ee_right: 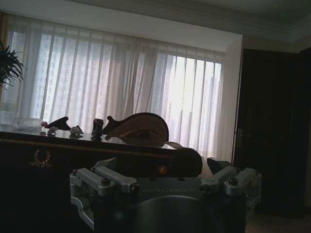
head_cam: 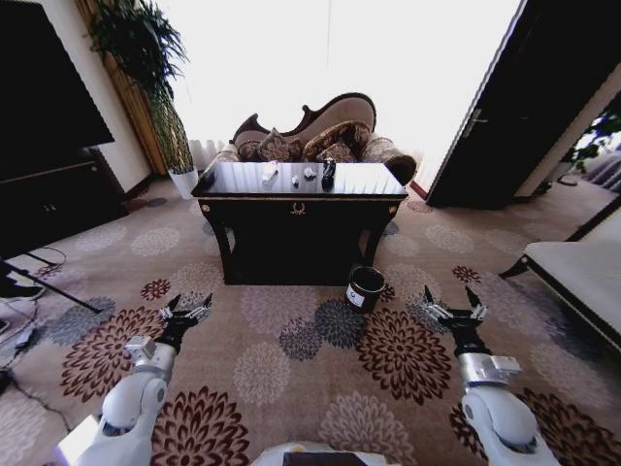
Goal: Move to the front of the table and place the trash on the table into the trash bin.
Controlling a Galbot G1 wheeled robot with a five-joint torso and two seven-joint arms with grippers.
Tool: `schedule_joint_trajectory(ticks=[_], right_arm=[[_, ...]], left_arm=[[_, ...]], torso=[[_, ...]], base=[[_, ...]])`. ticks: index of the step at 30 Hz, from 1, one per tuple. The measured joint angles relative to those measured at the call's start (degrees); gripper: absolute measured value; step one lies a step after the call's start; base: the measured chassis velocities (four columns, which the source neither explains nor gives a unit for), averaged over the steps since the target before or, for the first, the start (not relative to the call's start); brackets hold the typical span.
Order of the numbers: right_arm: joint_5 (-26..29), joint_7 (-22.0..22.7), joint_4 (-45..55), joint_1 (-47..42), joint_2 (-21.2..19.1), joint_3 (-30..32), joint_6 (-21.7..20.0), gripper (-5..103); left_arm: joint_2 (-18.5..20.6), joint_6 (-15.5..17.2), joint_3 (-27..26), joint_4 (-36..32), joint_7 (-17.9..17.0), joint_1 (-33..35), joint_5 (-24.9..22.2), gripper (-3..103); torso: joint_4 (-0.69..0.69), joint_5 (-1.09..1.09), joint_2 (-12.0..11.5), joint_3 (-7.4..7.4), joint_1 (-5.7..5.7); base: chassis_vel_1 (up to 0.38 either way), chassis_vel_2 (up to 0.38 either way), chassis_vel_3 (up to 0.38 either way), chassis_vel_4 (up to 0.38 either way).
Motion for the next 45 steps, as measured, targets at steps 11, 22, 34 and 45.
schedule_joint_trajectory(ticks=[11,22,34,45], right_arm=[[-0.2,-0.1,-0.7,0.5,0.7,-1.1,0.0,100],[-0.1,-0.5,-0.7,0.6,1.2,-1.2,0.4,100],[0.0,-0.7,-1.1,0.7,1.6,-1.4,0.9,100],[-0.4,-0.8,-1.4,1.0,1.8,-1.9,1.2,100]], left_arm=[[-0.1,0.0,-0.7,-0.5,0.0,0.4,0.0,100],[-0.3,0.0,-0.7,-0.5,0.2,0.4,0.0,100],[-0.4,0.0,-0.8,-0.8,0.3,0.7,0.0,100],[-0.7,0.0,-0.8,-0.9,0.4,0.8,0.3,100]], torso=[[0.00,0.00,0.0,0.00,0.00],[0.00,0.00,0.0,0.00,-0.01],[0.00,0.00,0.0,0.00,-0.02],[-0.02,-0.02,0.0,0.01,0.04]], base=[[0.000,0.000,0.000,0.000],[0.000,0.000,0.000,0.000],[-0.138,0.122,0.111,-0.128],[-0.269,0.269,0.271,-0.273]])
